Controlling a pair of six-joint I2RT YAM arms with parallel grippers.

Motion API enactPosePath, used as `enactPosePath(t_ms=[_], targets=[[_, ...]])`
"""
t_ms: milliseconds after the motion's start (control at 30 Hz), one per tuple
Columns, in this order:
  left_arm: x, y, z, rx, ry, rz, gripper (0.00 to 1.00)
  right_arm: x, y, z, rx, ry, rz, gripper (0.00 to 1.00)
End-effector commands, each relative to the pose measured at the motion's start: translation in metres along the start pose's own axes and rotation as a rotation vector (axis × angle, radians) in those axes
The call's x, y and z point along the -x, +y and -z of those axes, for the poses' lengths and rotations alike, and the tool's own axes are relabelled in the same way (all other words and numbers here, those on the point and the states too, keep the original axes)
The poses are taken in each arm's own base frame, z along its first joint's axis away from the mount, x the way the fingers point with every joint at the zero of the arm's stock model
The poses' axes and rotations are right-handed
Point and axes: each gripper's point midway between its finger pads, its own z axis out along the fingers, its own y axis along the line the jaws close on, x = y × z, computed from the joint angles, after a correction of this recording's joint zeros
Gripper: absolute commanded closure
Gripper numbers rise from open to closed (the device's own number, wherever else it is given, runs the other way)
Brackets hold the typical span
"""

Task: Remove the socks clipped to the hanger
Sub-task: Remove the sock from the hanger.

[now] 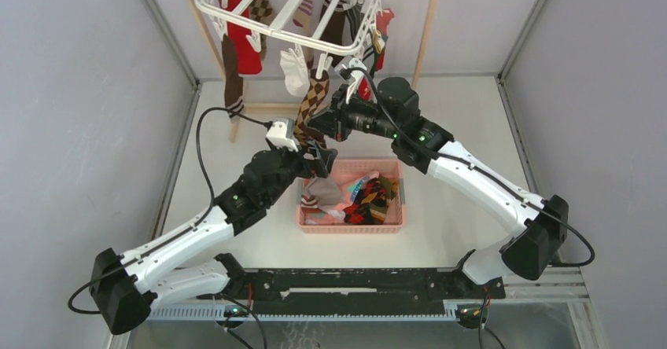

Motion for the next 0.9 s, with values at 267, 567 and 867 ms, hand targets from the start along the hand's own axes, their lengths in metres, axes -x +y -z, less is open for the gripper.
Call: enactPosePath(t_ms=[267, 567, 867], targets=[[0.016, 0.025, -0.003, 0.102, -0.162, -0.045, 0.15, 0.021, 0.013, 0.003, 0.058, -0.024, -0.04, 0.87], [0.015, 0.022, -0.011, 0.088, -0.15, -0.083, 0.54, 0.025, 0.011, 0.003, 0.088, -0.028, -0.077, 0.87], [0.018, 0.021, -0.005, 0.083, -0.148, -0.094, 1.0, 0.02, 0.001, 0.002, 0.082, -0.014, -0.096, 0.87]])
